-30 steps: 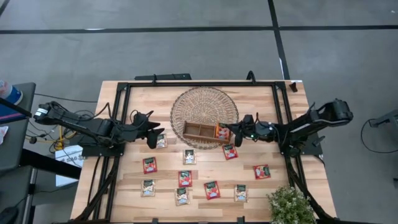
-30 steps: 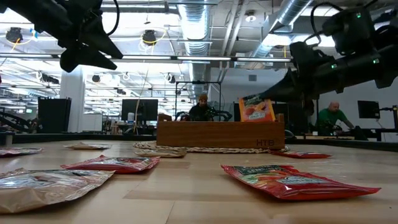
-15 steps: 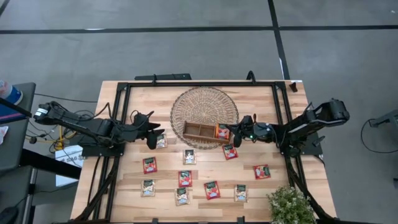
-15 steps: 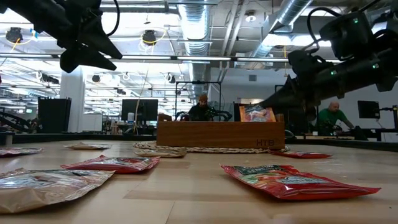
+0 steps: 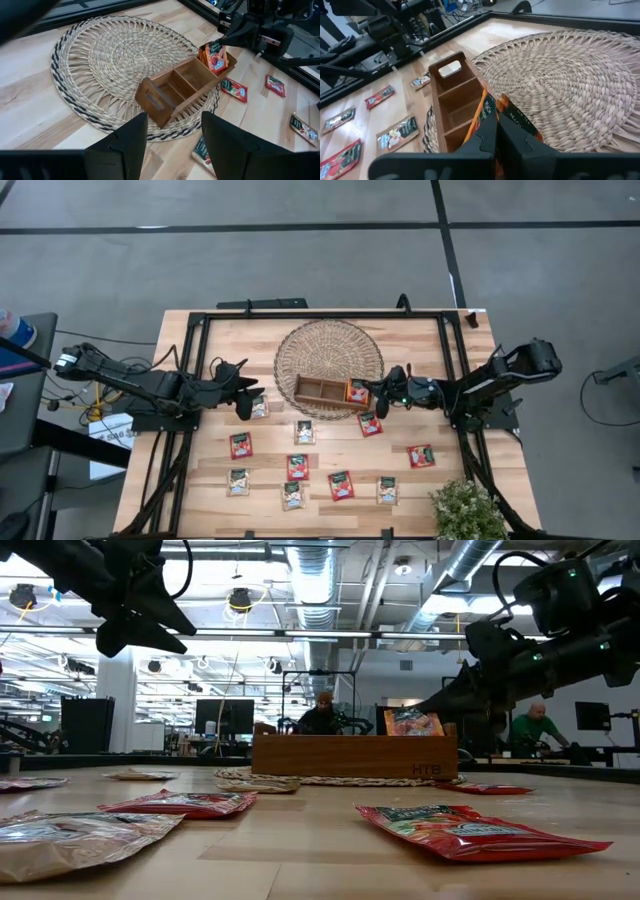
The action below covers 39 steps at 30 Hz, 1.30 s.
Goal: Pick & Place Tea
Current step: Put the orange tea bag into the right section of the wooden organizer
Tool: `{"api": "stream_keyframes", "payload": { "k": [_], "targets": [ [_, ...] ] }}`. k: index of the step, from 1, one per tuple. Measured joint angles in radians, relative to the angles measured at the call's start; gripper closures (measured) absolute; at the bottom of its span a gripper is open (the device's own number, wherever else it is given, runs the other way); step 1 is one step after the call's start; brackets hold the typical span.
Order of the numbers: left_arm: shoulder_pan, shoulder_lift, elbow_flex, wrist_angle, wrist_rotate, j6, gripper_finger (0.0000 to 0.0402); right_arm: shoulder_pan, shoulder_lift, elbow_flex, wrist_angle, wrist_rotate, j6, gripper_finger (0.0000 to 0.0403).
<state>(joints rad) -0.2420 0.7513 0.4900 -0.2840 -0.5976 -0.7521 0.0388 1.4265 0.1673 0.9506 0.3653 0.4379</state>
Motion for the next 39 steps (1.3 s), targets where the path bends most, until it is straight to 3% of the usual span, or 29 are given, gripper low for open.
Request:
{"api": "stream_keyframes", "payload": {
  "k": [21,32,39],
  "targets": [
    [0.000,0.000,0.000,0.000,0.025,0.037,0.0223,0.037,0.000,0.000,-0.015,-0.026,-0.086,0.0400],
    [0.000,0.000,0.000,0.000,0.048,0.109,0.0223,0.038,0.000,0.000,-0.015,-0.018,-0.171,0.0327],
    [0.000,0.000,0.000,-0.001,0.053,0.164,0.0223,0.076,0.000,0.003,0.031,0.002,-0.177,0.0323]
  ]
}}
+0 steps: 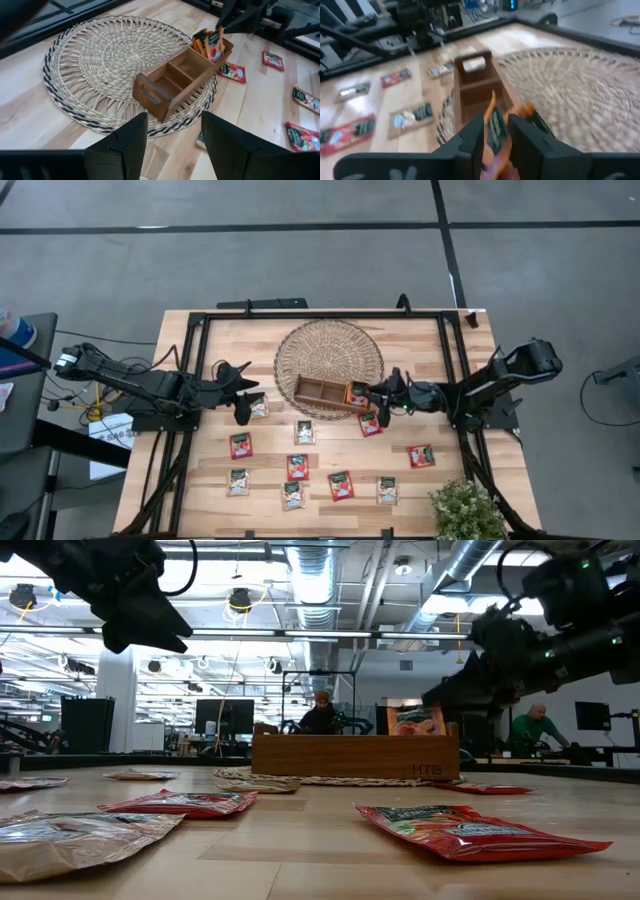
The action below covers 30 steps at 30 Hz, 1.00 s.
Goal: Pick & Place Tea
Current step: Put the orange tea bag into the right section of the wooden organizer, then put the red tea bag into the middle section of the wooden organizer
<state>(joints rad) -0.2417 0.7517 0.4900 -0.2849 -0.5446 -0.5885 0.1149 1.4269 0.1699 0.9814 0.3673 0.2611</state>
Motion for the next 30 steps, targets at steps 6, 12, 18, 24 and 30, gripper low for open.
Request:
{"api": "stream_keyframes", "payload": {
  "k": [6,12,18,24,30],
  "targets": [
    [0.000,0.000,0.000,-0.002,0.016,0.020,0.0223,0.069,0.000,0.086,-0.025,0.147,-0.083,0.0340],
    [0.000,0.000,0.000,-0.003,0.044,0.026,0.0223,0.066,0.000,0.210,-0.270,0.167,-0.072,0.0368],
    [0.000,0.000,0.000,-0.004,0.051,0.020,0.0223,0.123,-0.040,0.319,-0.464,0.160,-0.010,0.0400],
    [0.000,0.000,0.000,-0.004,0.091,0.017,0.0223,0.233,-0.197,0.406,-0.894,0.157,0.227,0.0402],
    [0.000,0.000,0.000,0.003,0.102,0.012,0.0223,0.369,-0.348,0.450,-1.118,0.154,0.446,0.0402]
  ]
}}
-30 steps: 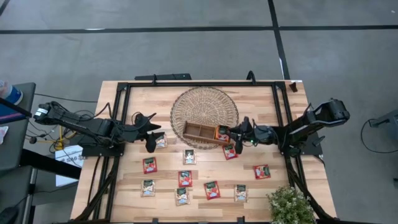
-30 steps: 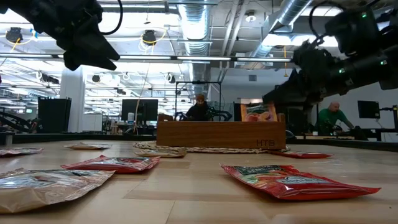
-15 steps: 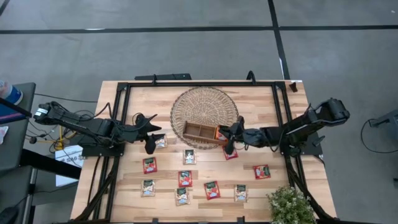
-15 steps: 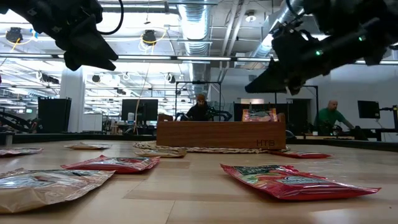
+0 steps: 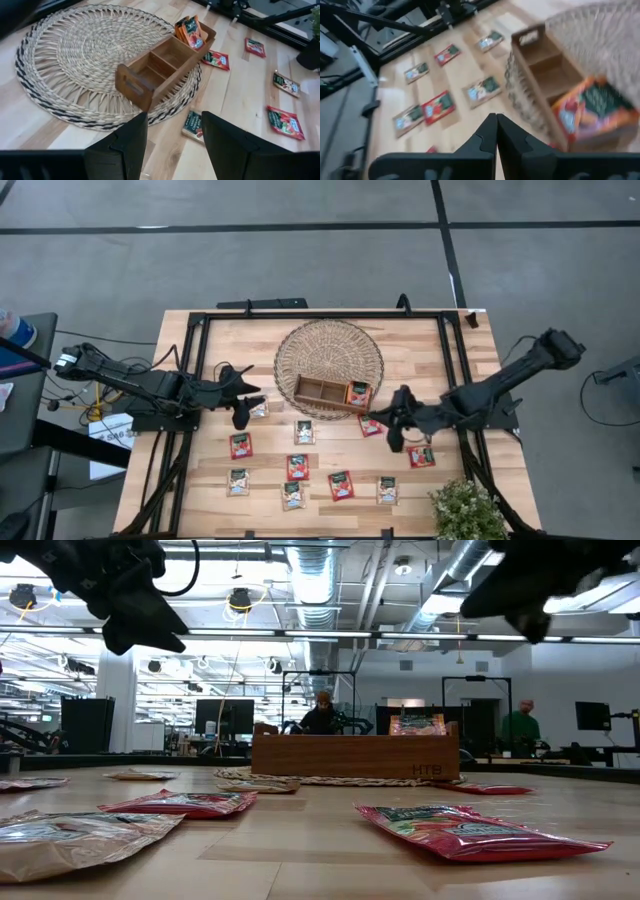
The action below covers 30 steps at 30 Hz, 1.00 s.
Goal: Pick & Place Tea
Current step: Put the red tea bag into the middle section of the wooden organizer
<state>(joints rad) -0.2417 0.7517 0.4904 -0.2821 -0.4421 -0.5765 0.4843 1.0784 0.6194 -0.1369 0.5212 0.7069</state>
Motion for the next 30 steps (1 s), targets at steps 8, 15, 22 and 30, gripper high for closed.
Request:
{"api": "stream_keyframes", "payload": {
  "k": [8,15,22,30],
  "targets": [
    [0.000,0.000,0.000,0.000,0.004,-0.036,0.0223,0.125,0.006,0.001,-0.162,0.003,0.309,0.0403],
    [0.000,0.000,0.000,0.000,0.006,-0.075,0.0223,0.165,0.105,0.001,-0.206,0.003,0.446,0.0403],
    [0.000,0.000,0.000,0.000,0.007,-0.137,0.0223,0.218,0.115,0.000,-0.289,-0.013,0.497,0.0403],
    [0.000,0.000,0.000,-0.001,0.000,-0.139,0.0223,0.284,0.022,0.000,-0.526,-0.130,0.585,0.0403]
  ]
}}
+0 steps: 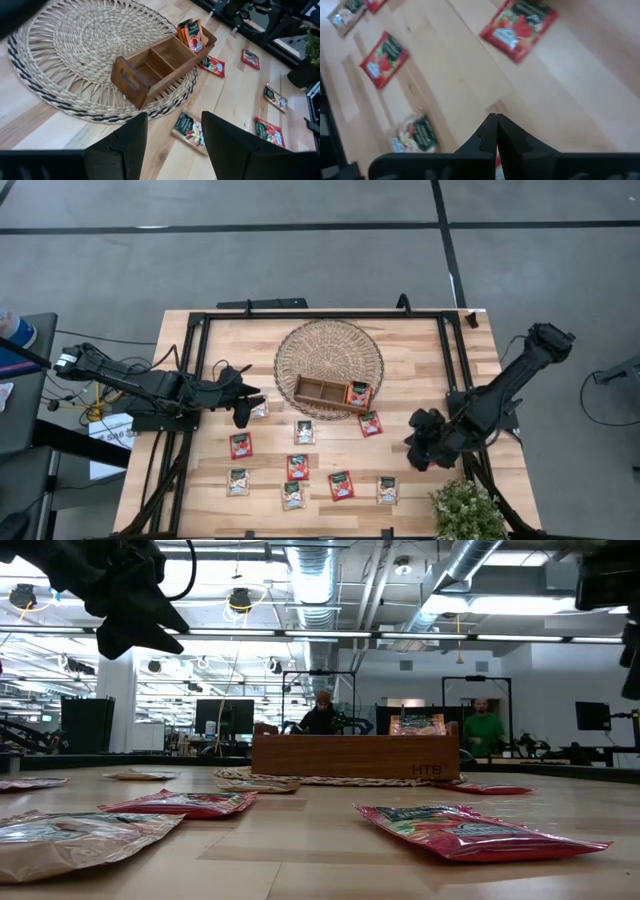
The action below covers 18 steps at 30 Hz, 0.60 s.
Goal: Pick & Place Tea
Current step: Put the red tea bag into the middle section of the wooden organizer
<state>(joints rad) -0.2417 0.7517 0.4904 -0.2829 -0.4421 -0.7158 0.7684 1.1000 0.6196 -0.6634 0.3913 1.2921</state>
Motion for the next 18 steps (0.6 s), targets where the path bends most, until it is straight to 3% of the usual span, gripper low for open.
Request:
{"api": "stream_keyframes", "payload": {
  "k": [6,18],
  "targets": [
    [0.000,0.001,0.000,0.000,-0.019,-0.033,0.0223,-0.053,-0.068,0.000,0.043,-0.017,-0.150,0.0403],
    [0.000,0.067,0.001,-0.006,0.007,-0.130,0.0223,-0.270,0.019,-0.014,0.161,-0.172,-0.485,0.0403]
  ]
}}
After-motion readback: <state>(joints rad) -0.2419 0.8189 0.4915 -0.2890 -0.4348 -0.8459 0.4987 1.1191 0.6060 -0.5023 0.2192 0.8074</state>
